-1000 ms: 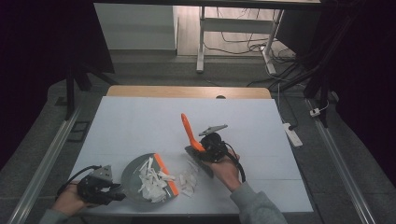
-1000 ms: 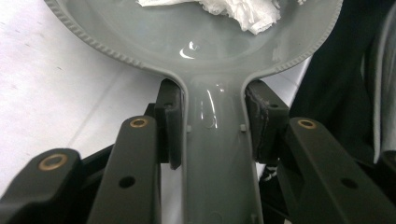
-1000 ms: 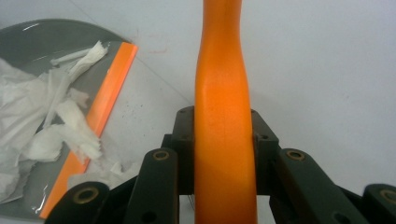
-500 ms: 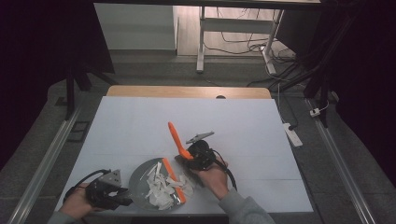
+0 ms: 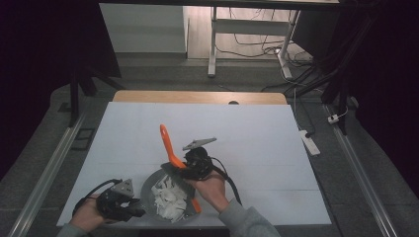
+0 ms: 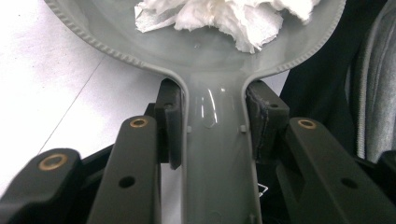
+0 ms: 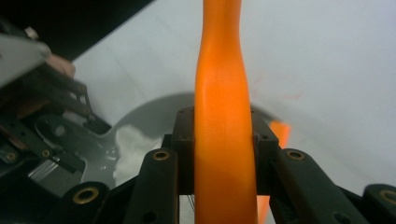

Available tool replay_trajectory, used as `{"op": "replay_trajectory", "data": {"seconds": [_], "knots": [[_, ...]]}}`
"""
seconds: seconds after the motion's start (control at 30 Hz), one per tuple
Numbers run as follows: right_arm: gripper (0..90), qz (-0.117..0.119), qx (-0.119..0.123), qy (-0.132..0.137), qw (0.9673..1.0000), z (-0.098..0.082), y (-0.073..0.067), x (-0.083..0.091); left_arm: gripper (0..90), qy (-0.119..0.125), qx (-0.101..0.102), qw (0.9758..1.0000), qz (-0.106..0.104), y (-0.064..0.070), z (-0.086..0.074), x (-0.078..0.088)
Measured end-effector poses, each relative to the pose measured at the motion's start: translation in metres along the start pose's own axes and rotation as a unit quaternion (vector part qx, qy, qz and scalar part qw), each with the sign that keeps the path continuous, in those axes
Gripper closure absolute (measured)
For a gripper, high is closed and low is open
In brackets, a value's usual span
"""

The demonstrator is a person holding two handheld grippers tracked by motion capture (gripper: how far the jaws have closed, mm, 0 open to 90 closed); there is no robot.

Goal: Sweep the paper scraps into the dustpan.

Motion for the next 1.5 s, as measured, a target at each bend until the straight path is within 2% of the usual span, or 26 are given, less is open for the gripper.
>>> {"op": "replay_trajectory", "data": {"seconds": [0.17,0.3,0.37,0.43,0.57,0.63,0.73,0.8,0.9,1.03,1.1,1.13,1.23,1.37,1.5], "knots": [[70.0,-0.045,0.001,0.016,0.9989,0.005,0.033,0.028,61.3,0.002,0.004,1.0000,0.002,-0.001,0.001,0.000],[70.0,-0.073,-0.010,0.011,0.9972,-0.001,0.058,0.041,61.3,0.006,0.014,0.9999,0.007,-0.004,0.001,0.000],[70.0,-0.089,-0.005,-0.001,0.9960,-0.006,0.068,0.041,61.3,0.008,0.016,0.9998,0.008,-0.004,0.002,0.000],[70.0,-0.095,-0.007,-0.012,0.9954,-0.011,0.074,0.037,61.3,0.009,0.017,0.9998,0.008,-0.004,0.002,-0.001],[70.0,-0.103,-0.010,-0.039,0.9939,-0.021,0.082,0.019,61.4,0.009,0.017,0.9998,0.009,-0.004,0.002,-0.001],[70.0,-0.100,-0.010,-0.052,0.9936,-0.024,0.081,0.008,61.3,0.008,0.017,0.9998,0.009,-0.005,0.002,-0.001],[70.1,-0.084,-0.009,-0.062,0.9945,-0.024,0.072,-0.009,61.3,0.006,0.015,0.9998,0.009,-0.005,0.001,-0.001],[70.1,-0.070,-0.008,-0.060,0.9957,-0.021,0.063,-0.018,61.3,0.007,0.018,0.9998,0.009,-0.005,0.002,-0.001],[70.1,-0.048,0.008,-0.065,0.9967,-0.016,0.044,-0.029,61.3,0.007,0.017,0.9998,0.010,-0.005,0.002,-0.001],[70.1,-0.014,0.022,-0.057,0.9980,-0.008,0.018,-0.038,61.3,0.007,0.021,0.9997,0.009,-0.006,0.002,-0.002],[70.1,0.016,0.014,-0.042,0.9989,-0.002,0.005,-0.036,61.3,0.008,0.024,0.9996,0.011,-0.007,0.002,-0.003],[70.1,0.020,0.015,-0.035,0.9991,0.002,0.002,-0.034,61.3,0.011,0.028,0.9995,0.011,-0.007,0.003,-0.003],[70.1,0.013,0.028,-0.025,0.9992,0.009,0.001,-0.025,61.3,0.013,0.029,0.9995,0.010,-0.007,0.003,-0.004],[70.1,-0.007,0.034,-0.017,0.9992,0.012,0.012,-0.009,61.3,0.021,0.032,0.9992,0.011,-0.009,0.004,-0.005],[70.0,-0.018,0.025,-0.001,0.9995,0.014,0.023,0.004,61.3,0.030,0.035,0.9988,0.013,-0.010,0.005,-0.006]]}}
Point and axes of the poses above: each handheld gripper's, and its own axes: x roughly backward along the jaws, z roughly out of its top, y roughly to its right, the point moved 10 cm from there along -x, roughly forward along the jaws, and after that the axes turned 12 degrees about x, right-handed, at the moved point
